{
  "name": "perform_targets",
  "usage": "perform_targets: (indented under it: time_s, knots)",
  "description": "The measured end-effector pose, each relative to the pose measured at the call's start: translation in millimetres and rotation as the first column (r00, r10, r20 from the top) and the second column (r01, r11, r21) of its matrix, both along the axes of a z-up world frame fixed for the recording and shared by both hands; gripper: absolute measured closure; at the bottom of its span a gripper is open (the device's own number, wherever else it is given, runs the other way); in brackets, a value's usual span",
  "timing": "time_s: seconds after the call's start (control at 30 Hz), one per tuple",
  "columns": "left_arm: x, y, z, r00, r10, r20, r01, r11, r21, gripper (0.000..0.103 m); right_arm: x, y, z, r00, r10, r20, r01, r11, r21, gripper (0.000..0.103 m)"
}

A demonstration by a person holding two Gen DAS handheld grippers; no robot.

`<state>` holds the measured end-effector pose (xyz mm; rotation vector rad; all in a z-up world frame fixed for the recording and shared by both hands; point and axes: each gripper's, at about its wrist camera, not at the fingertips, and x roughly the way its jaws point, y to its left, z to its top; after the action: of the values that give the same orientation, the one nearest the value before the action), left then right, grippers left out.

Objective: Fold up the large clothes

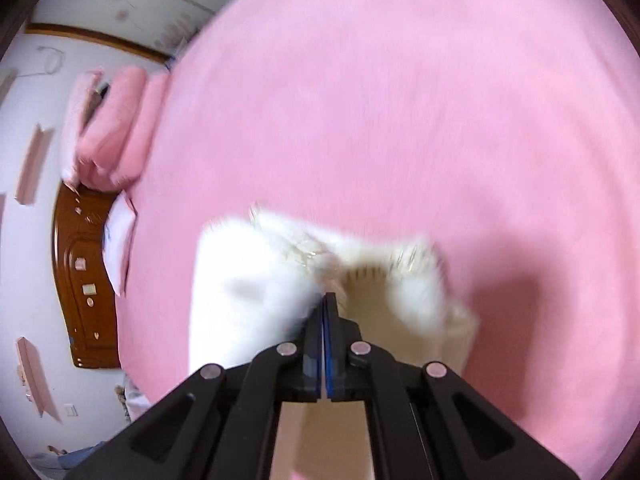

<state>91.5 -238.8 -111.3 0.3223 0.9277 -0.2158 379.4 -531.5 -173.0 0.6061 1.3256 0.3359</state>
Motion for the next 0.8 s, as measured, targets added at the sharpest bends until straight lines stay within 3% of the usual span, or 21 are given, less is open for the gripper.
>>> perform_targets:
  time_s: [0.1,0.17,0.23,0.27,0.37,0.4,0.43,0.5,0.53,0.67,0.77,0.8]
  knots:
    - [5.1,-6.4,-20.2,0.994,-0.033,-0.108,0.035,0.999,0.021,0.092,-11.0,-15.9,13.1,1.000,-0.012,-0.001,0.012,0.999,0.031,0.103]
    - [9.7,-3.8,-26.9,0.981,-0.027,-0.191,0.023,0.999,-0.025,0.087,-14.4,6.1,14.6,1.000,0.008,-0.020,-0.006,0.996,0.084,0.102]
    - [14.4,-0.1,-27.1,0.964,-0.043,-0.264,0.019,0.995,-0.094,0.074,-17.0,-6.3,15.9,0.999,0.039,-0.033,-0.035,0.995,0.094,0.102]
    - [17.3,1.4,-25.8,0.955,-0.047,-0.292,0.014,0.994,-0.111,0.063,-33.4,1.6,16.7,0.997,0.055,-0.046,-0.051,0.994,0.093,0.102]
    - [17.7,8.5,-12.4,0.946,-0.032,-0.321,-0.006,0.993,-0.115,0.040,-50.4,20.6,19.9,0.986,0.114,-0.119,-0.108,0.993,0.057,0.097]
    - [14.8,8.9,-7.2,0.949,-0.020,-0.316,-0.013,0.995,-0.103,0.026,-57.0,21.2,17.0,0.981,0.127,-0.144,-0.124,0.992,0.032,0.088]
    - [10.1,12.3,0.1,0.952,-0.005,-0.305,-0.024,0.995,-0.093,0.019,-64.3,20.4,16.2,0.977,0.136,-0.167,-0.137,0.991,0.006,0.074]
    - [-3.9,17.3,13.9,0.957,0.011,-0.288,-0.040,0.994,-0.097,0.015,-78.8,18.4,10.0,0.968,0.131,-0.213,-0.143,0.989,-0.045,0.054]
    - [-7.8,23.0,20.1,0.957,0.027,-0.288,-0.057,0.994,-0.098,0.015,-87.4,27.2,8.1,0.964,0.122,-0.236,-0.142,0.987,-0.069,0.049]
    - [-14.2,58.6,29.8,0.948,0.104,-0.300,-0.140,0.985,-0.102,0.015,-111.1,41.9,-8.8,0.955,0.148,-0.255,-0.180,0.978,-0.105,0.049]
    - [-17.0,74.3,30.6,0.938,0.175,-0.299,-0.202,0.977,-0.063,0.015,-118.6,56.8,-16.1,0.966,0.162,-0.203,-0.191,0.972,-0.135,0.051]
    - [-17.1,78.9,30.6,0.935,0.194,-0.298,-0.218,0.975,-0.050,0.015,-119.8,59.2,-13.8,0.977,0.148,-0.155,-0.169,0.976,-0.135,0.079]
